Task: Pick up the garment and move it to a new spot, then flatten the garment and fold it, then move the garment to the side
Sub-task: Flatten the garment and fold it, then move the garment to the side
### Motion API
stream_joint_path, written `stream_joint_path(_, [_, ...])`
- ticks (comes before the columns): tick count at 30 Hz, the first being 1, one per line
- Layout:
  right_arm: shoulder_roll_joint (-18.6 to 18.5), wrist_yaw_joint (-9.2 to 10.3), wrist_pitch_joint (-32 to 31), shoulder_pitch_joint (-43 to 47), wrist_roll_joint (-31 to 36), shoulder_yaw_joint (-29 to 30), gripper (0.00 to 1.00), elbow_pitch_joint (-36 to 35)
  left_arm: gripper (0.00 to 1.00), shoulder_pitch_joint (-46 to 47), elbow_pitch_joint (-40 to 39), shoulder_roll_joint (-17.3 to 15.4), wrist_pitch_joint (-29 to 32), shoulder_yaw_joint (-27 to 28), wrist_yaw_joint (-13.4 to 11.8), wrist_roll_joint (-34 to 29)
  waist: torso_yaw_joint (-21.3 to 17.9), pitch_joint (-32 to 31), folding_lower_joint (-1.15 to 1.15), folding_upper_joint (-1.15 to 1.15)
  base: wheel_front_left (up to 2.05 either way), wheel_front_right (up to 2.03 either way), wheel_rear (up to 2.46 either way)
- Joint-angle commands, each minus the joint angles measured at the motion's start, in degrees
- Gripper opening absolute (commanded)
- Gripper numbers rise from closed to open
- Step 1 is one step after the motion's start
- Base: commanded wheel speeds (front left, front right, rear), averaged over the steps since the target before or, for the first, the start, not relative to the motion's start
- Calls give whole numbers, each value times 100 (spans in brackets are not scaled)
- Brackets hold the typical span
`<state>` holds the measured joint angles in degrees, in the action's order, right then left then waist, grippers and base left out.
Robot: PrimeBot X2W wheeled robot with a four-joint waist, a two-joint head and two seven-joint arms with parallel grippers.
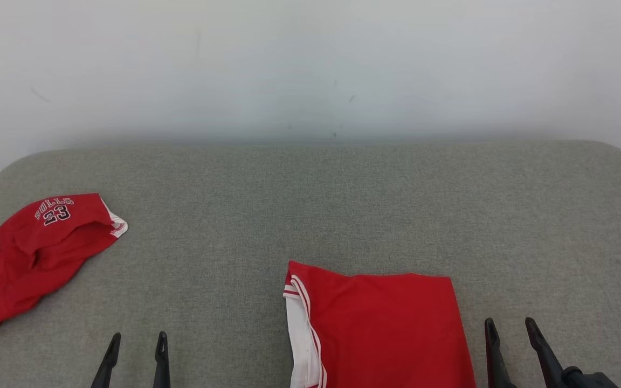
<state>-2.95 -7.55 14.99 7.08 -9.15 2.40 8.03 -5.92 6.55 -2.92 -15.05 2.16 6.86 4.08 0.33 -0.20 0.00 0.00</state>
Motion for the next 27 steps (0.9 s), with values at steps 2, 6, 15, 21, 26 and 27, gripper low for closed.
stream_joint_path(2, [13,14,22,44,40,-22,100,16,100,-70,6,7,-20,9,-19,4,-12,4,0,0,0,0,0])
stream_joint_path(6, [12,14,23,11,62,-35,100,48,100,-64,29,6,-20,26,-15,-5,-25,8,0,0,0,0,0])
stream_joint_path(15, [13,14,23,-7,85,-66,100,100,100,-42,73,7,-20,54,-8,-2,-26,12,0,0,0,0,0])
stream_joint_path(21, [13,14,23,-140,78,-57,100,363,100,2,89,7,-20,68,1,-11,-15,36,0,0,0,0,0])
stream_joint_path(26, [13,14,22,-552,98,-140,100,1101,100,41,95,7,-20,64,7,-11,13,93,0,0,0,0,0])
stream_joint_path(27, [13,14,23,-676,119,-151,100,1242,100,55,98,7,-20,62,5,0,30,106,0,0,0,0,0])
